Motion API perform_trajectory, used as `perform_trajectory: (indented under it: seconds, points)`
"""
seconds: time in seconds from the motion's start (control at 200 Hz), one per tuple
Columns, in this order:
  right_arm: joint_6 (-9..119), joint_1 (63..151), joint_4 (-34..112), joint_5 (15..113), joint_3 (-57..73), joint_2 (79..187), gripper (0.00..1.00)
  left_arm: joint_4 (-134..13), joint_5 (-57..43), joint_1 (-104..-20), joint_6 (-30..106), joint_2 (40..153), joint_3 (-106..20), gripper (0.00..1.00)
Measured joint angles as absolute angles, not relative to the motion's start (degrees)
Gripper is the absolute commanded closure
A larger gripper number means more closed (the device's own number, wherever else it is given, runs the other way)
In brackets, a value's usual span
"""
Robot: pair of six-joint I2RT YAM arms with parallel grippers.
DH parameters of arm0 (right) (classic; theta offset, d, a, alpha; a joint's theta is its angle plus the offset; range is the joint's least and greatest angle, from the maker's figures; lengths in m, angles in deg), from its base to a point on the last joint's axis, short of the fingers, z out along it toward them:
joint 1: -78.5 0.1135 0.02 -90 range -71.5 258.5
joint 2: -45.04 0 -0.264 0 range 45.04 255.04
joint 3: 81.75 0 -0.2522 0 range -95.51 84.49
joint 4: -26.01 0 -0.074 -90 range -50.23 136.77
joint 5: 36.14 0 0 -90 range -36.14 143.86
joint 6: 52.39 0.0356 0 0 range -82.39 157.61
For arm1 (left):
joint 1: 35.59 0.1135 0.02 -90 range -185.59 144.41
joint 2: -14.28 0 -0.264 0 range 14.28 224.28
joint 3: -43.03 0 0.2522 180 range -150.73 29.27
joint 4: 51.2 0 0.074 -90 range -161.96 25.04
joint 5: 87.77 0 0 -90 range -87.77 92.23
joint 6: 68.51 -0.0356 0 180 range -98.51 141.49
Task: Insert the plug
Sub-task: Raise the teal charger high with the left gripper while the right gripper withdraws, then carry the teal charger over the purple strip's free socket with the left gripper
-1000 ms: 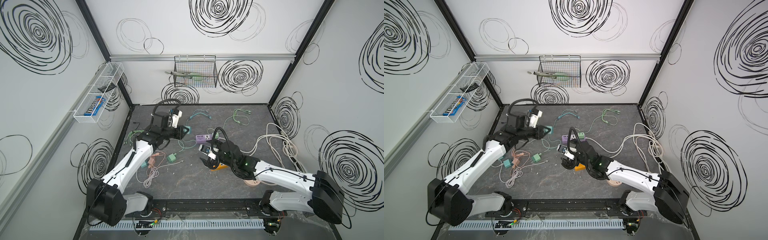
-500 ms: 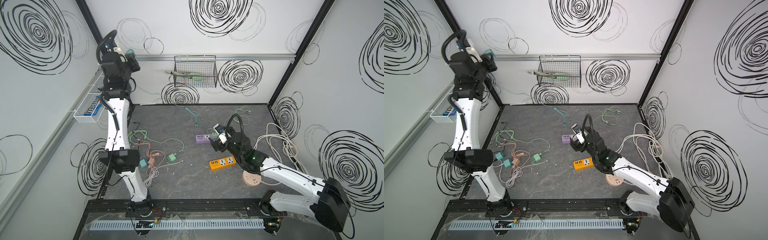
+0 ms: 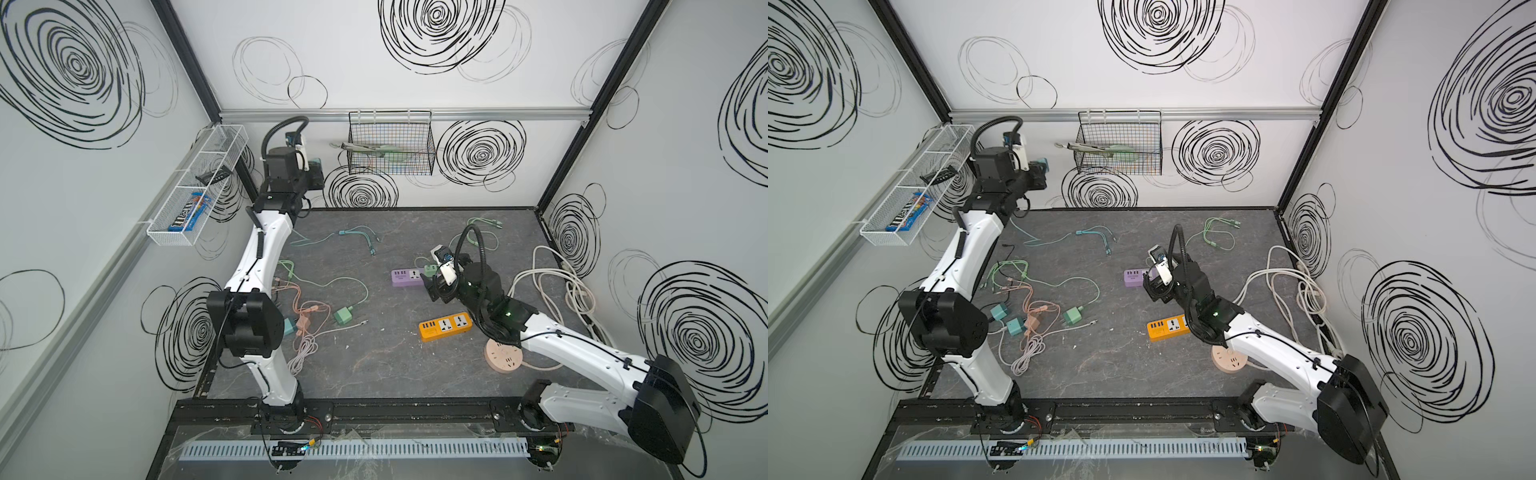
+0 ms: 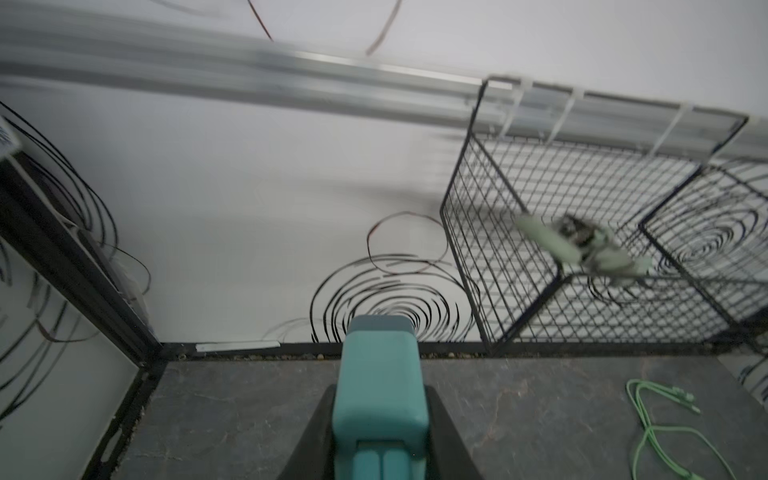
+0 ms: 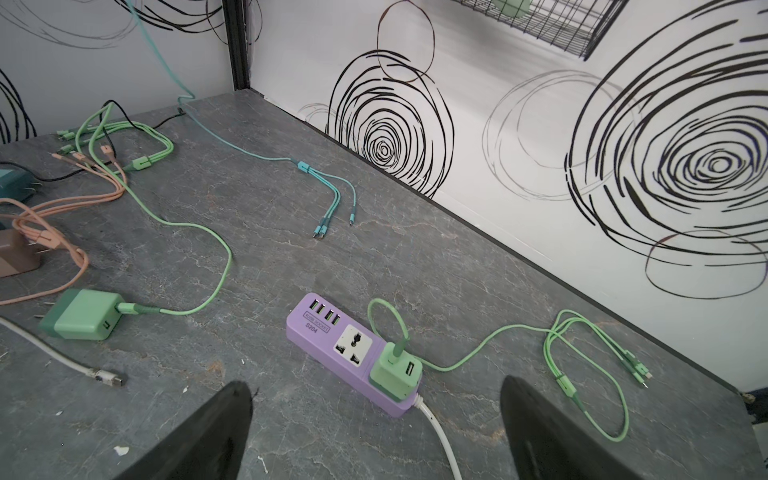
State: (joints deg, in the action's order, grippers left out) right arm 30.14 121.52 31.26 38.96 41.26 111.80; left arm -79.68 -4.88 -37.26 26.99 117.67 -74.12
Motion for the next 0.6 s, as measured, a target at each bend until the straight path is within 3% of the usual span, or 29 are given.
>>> perform_trajectory:
  seconds: [0.25,0.6]
  points:
    - [35.3,117.5,36.3,38.3,41.0,111.8,0.03,-81.5,-8.3,-43.9,18.7,118.3,-70.6,1.00]
    - [46.6,104.1,40.5,46.6,41.8,109.3,0.03,-85.9,-19.2,-50.0,5.0,118.8,-65.0,1.00]
